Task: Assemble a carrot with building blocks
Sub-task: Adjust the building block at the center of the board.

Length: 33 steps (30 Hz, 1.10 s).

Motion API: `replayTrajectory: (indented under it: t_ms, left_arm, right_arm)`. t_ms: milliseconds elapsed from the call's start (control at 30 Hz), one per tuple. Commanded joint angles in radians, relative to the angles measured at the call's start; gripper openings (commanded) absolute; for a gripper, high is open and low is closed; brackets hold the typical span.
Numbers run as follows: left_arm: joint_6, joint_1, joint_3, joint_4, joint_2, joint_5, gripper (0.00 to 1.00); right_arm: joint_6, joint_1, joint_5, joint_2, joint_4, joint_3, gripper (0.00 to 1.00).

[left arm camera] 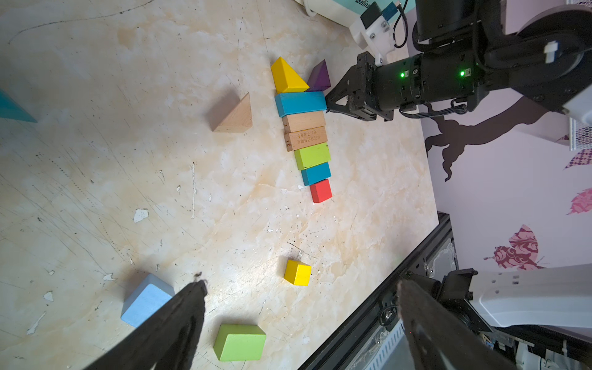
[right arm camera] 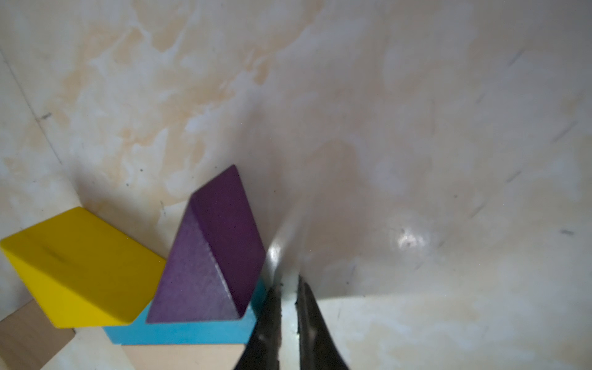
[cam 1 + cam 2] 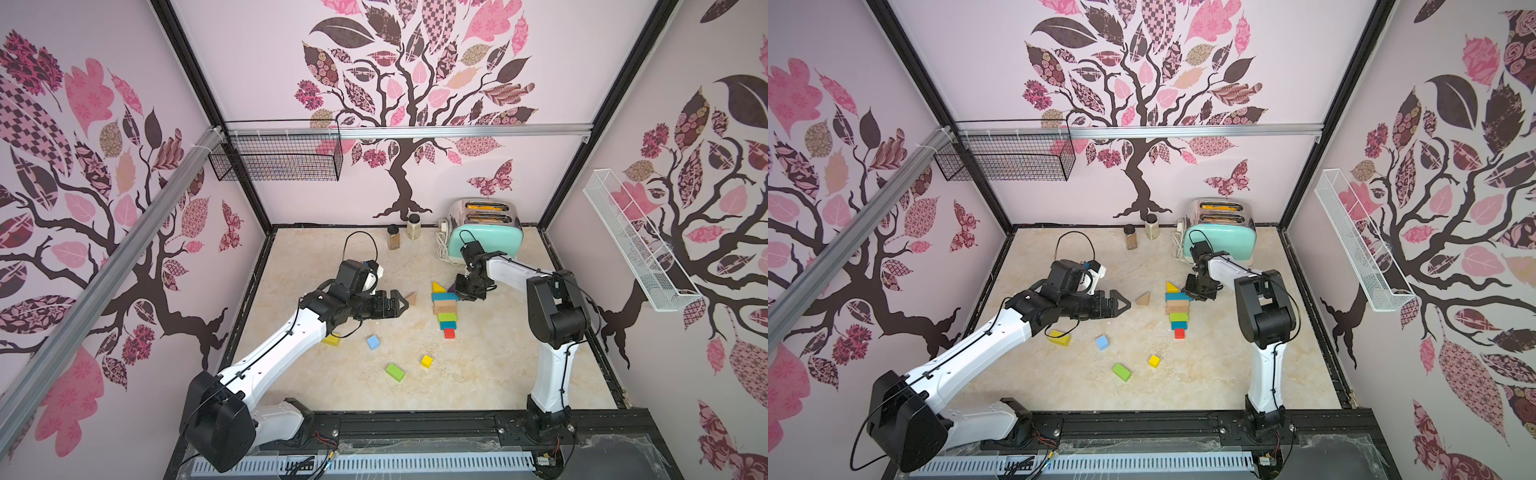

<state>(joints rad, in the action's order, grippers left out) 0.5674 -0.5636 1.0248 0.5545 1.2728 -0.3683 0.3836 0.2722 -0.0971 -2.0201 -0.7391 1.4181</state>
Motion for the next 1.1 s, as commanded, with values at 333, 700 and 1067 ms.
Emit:
replayTrajectory:
  t_ms: [333, 700, 1067]
  left_arm:
    - [-0.024, -0.002, 0.008, -0.015, -0.001, -0.010, 0.98]
    - [-0.027, -0.002, 0.013, 0.000, -0.010, -0.004, 0.98]
    - [-0.030, -0.003, 0.018, 0.008, -0.006, 0.002, 0.98]
  right_arm:
    - [0.034, 0.007, 0.192, 0.067, -0.101, 0.038, 0.18]
    - [0.002, -0.005, 0.183, -0.031, -0.101, 0.172, 0.22]
    - [-0.010, -0.016, 0.120, -0.078, -0.069, 0.192, 0.22]
